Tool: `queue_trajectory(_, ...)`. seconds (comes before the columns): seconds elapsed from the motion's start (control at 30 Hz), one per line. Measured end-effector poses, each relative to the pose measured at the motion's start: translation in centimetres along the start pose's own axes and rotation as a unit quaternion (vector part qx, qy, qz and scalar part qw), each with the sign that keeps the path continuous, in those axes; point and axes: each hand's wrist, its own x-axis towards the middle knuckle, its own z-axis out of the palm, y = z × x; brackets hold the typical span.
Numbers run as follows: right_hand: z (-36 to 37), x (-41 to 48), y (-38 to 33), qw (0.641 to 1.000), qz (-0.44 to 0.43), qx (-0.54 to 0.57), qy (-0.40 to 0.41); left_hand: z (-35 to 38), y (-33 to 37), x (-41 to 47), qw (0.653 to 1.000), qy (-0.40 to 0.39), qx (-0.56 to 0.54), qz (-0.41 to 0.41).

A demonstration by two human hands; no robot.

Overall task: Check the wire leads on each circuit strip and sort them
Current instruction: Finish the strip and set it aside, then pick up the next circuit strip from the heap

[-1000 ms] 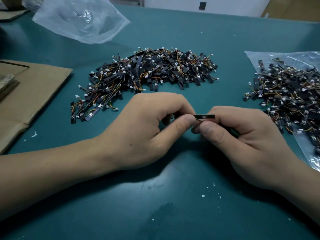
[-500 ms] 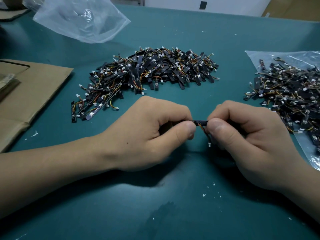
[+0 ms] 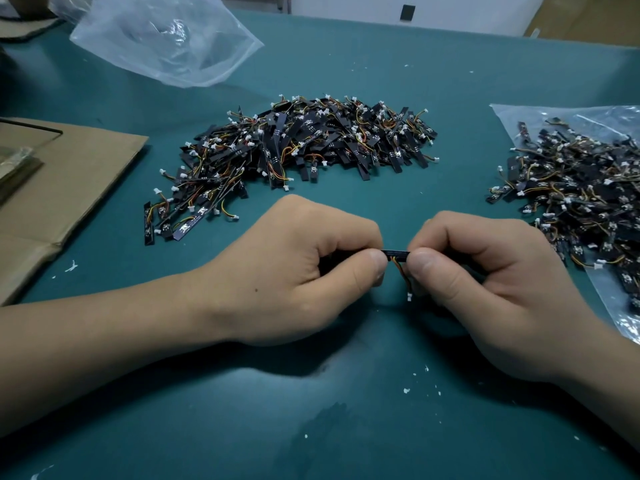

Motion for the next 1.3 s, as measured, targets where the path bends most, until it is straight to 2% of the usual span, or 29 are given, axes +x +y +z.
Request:
queue_trajectory(0.2, 0.19, 0.18, 0.20, 0.999, 0.021, -0.021, 0.022, 0.42, 0.11, 0.11, 0.996, 0.029, 0.057, -0.066)
queue_trajectory(0.33, 0.22, 0.16, 0.19, 0.999, 0.024, -0.022, 0.036, 0.29, 0.26, 0.16, 0.995, 0.061, 0.073, -0.022)
queue_trajectory(0.4, 0.18, 0.14, 0.07, 0.999, 0.024, -0.020, 0.031, 0.47, 0.36, 0.13, 0.995, 0.038, 0.085, -0.024)
queue_trajectory(0.5, 0.18, 0.14, 0.08, 0.999, 0.024, -0.036, 0.026, 0.71, 0.04, 0.42, 0.988, -0.001, 0.141, -0.069)
queue_trajectory(0.63, 0.22, 0.22, 0.08, 0.998, 0.036, -0.052, 0.031, 0.50, 0.18, 0.37, 0.991, 0.014, 0.110, -0.077)
queue_trajectory(0.73, 0.27, 0.30, 0.13, 0.996, 0.045, -0.073, 0.003, 0.43, 0.10, 0.26, 0.994, 0.032, 0.104, -0.024)
queue_trajectory(0.83, 0.24, 0.24, 0.04, 0.996, 0.028, -0.087, -0.018, 0.24, 0.15, 0.25, 0.995, 0.012, 0.099, 0.021)
queue_trajectory(0.97, 0.05, 0.12, 0.02, 0.998, 0.009, -0.064, -0.024, -0.05, 0.13, 0.30, 0.998, 0.012, 0.058, 0.019)
queue_trajectory(1.3, 0.03, 0.08, 0.14, 0.997, 0.005, -0.067, -0.029, 0.07, 0.03, 0.36, 0.999, 0.025, 0.042, 0.022)
